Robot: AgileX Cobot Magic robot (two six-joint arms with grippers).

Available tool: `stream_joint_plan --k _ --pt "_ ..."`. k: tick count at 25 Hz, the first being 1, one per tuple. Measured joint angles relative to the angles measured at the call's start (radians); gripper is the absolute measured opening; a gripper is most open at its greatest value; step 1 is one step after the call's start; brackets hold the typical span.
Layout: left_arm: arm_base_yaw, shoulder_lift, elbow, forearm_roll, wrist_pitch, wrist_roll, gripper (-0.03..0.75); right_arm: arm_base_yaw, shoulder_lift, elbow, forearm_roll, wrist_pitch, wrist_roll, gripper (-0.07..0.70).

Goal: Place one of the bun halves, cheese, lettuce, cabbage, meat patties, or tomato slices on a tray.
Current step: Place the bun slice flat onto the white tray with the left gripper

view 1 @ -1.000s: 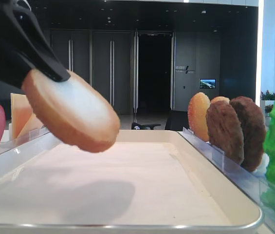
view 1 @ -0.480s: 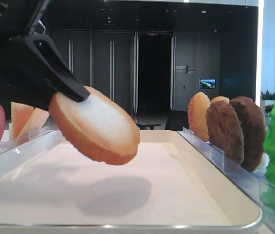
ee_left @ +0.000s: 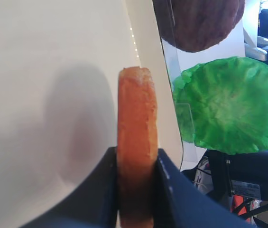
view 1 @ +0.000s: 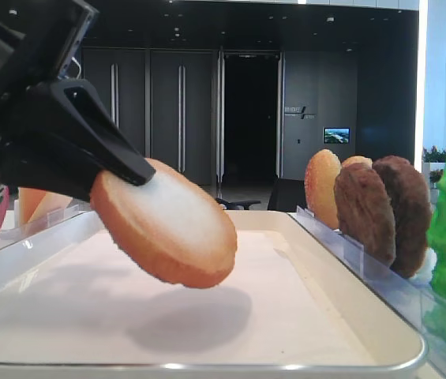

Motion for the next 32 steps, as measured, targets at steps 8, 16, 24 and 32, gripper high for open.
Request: stream_joint_plan --k 8,16,24,32 --pt "0.000 0.003 -0.003 0.035 -0.055 -0.049 0.154 0.000 0.000 0.000 0.000 0.000 0.000 0.415" --pt "0.000 0.003 -0.004 0.057 -0.049 -0.087 0.419 0.000 0.000 0.000 0.000 0.000 0.000 0.415" --pt "0.000 -0.010 -0.040 0.211 -0.040 -0.260 0.573 0.000 0.000 0.000 0.000 0.000 0.000 0.415" --pt "0.000 -0.075 -0.117 0.454 -0.016 -0.536 0.576 0.000 0.000 0.000 0.000 0.000 0.000 0.415"
